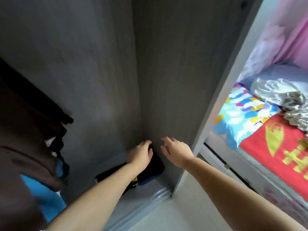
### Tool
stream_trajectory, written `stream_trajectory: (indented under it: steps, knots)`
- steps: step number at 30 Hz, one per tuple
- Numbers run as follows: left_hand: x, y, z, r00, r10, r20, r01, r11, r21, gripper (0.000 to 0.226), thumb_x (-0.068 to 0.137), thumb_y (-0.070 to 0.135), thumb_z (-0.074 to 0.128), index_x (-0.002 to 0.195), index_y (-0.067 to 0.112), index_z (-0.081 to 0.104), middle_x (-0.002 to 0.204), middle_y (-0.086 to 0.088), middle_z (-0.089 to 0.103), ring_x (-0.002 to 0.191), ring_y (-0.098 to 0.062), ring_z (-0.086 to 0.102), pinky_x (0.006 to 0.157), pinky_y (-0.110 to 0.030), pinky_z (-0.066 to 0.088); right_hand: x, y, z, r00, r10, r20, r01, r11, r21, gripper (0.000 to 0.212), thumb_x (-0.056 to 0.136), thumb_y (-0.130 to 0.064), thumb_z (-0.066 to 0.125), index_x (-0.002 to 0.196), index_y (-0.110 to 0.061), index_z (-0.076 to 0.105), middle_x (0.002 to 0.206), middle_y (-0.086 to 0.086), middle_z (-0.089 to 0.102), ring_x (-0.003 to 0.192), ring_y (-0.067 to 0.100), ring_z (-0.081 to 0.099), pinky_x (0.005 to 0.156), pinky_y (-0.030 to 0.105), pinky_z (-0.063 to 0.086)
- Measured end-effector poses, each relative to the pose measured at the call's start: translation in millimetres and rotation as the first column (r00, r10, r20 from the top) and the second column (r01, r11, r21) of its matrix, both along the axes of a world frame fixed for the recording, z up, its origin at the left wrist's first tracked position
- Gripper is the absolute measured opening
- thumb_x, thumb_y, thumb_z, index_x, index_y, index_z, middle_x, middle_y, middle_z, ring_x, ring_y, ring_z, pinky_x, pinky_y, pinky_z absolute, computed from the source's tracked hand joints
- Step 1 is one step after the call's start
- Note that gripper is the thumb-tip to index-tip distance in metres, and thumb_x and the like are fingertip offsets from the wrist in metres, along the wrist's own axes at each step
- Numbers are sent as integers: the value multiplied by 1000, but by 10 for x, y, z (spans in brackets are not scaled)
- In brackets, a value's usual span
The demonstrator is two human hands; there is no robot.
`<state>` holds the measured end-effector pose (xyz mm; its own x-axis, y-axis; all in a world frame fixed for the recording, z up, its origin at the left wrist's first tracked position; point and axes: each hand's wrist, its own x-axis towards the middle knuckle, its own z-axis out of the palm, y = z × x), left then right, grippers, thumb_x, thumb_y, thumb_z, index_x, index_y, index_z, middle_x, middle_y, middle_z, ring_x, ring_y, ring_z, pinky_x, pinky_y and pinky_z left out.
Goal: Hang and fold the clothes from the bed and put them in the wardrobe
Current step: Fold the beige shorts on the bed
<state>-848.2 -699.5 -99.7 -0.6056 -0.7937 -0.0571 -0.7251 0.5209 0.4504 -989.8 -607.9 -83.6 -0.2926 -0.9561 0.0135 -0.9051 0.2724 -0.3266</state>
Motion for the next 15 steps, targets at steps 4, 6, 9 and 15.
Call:
stream_trajectory:
  steps: [4,6,9,15]
  knots:
    - [-457,464,147,995,-96,-7,96,994,-42,30,96,29,45,126,26,51,117,0,59,101,-25,59,79,-34,49,-431,780,83,992,-121,-32,122,992,18,43,99,-41,37,139,-26,39,129,1,57,105,32,62,83,38,51]
    - [-688,783,204,989,-150,-15,149,987,-57,30,96,29,44,126,25,50,113,0,59,100,-24,59,77,-33,48,-639,1231,145,980,-196,-37,197,980,21,43,99,-39,38,140,-26,40,133,1,54,108,33,60,87,39,50]
    - [-1018,1371,228,976,-218,-23,216,974,-70,31,96,29,45,125,23,51,112,-2,61,102,-26,59,80,-36,49,-919,1977,221,959,-276,-63,279,960,38,41,100,-36,38,139,-26,41,135,-1,52,111,31,59,86,38,49]
    - [-1921,2740,238,900,-430,-75,429,903,-25,31,95,28,46,124,21,52,120,-3,60,107,-26,57,83,-34,47,-1432,3756,227,856,-513,-60,516,853,79,43,99,-34,40,141,-22,39,135,4,52,112,29,58,88,38,49]
